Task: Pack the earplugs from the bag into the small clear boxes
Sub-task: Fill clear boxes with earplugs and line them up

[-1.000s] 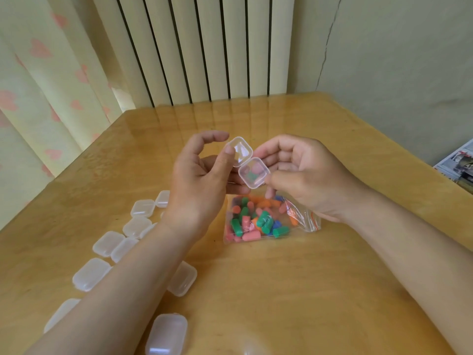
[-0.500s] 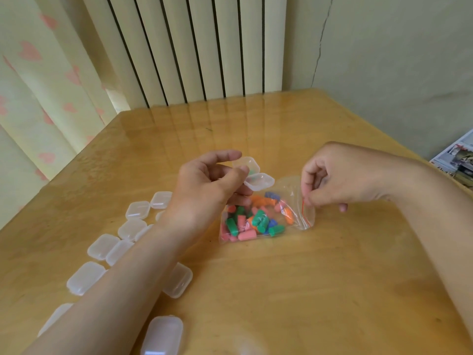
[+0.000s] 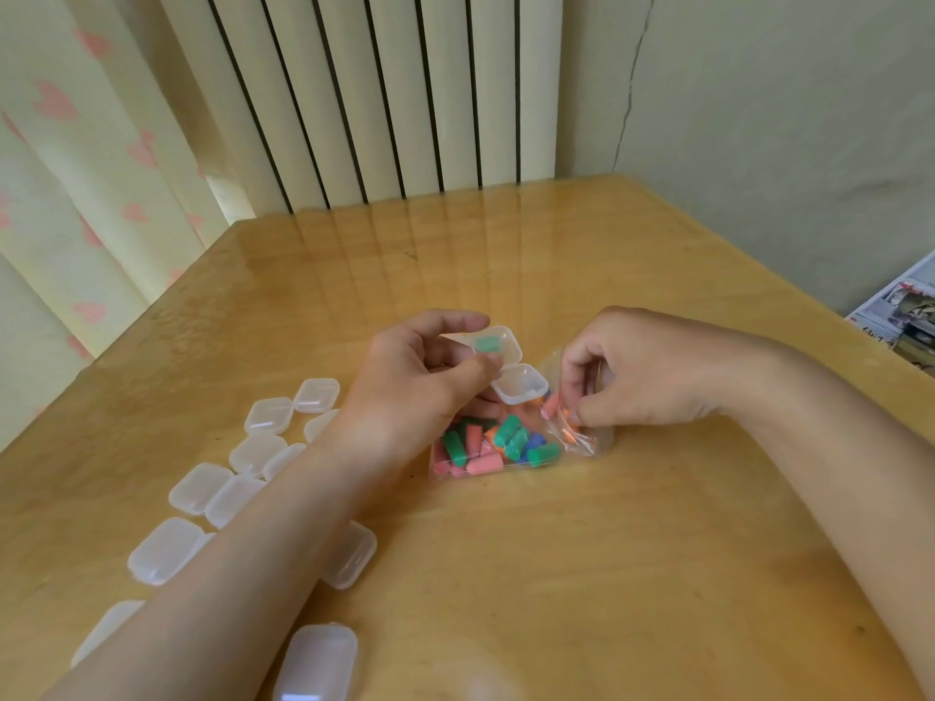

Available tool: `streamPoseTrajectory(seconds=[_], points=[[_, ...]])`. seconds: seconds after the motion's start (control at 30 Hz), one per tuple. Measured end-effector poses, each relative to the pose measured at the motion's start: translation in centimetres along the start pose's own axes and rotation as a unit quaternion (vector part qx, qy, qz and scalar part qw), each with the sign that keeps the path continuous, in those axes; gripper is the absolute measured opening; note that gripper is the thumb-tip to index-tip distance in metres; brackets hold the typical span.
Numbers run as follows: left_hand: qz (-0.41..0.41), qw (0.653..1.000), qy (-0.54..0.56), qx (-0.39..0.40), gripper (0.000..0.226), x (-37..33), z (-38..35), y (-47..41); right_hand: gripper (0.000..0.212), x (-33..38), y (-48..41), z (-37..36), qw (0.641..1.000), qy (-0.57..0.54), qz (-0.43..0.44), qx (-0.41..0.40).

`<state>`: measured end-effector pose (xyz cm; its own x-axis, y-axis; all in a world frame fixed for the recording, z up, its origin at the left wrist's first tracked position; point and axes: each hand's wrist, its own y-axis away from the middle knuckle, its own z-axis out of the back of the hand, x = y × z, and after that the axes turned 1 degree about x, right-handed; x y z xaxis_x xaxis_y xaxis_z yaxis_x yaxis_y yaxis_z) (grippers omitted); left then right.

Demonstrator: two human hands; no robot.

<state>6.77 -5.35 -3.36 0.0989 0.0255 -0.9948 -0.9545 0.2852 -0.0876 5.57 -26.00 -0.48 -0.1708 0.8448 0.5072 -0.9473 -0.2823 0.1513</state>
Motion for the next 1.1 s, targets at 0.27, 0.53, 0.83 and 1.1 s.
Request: streamPoseTrajectory(seconds=[0.27,0.53,0.83,1.1], points=[[-0.01,1.0,-0.018,0.003,0.028,0.1,0.3,0.0,0.011,-1.1,0.3,2.6,0.97,-0.132,0.005,-0.205],[-0.021,0.999,-0.033,0.016,0.03,0.0,0.1,0.1,0.018,1.0,0.4,0.6,0.94,-0.27,0.139,-0.155],[-0.015,1.0,0.011,0.008,0.034,-0.2,0.5,0.1,0.007,1.4,-0.1,-0.9,0.956,-0.225,0.135,-0.13],[-0.018,0.999,-0.03,-0.002,0.044,-0.3,0.3,0.1,0.016,1.2,0.0,-0.3,0.964,-0.174,0.132,-0.152]])
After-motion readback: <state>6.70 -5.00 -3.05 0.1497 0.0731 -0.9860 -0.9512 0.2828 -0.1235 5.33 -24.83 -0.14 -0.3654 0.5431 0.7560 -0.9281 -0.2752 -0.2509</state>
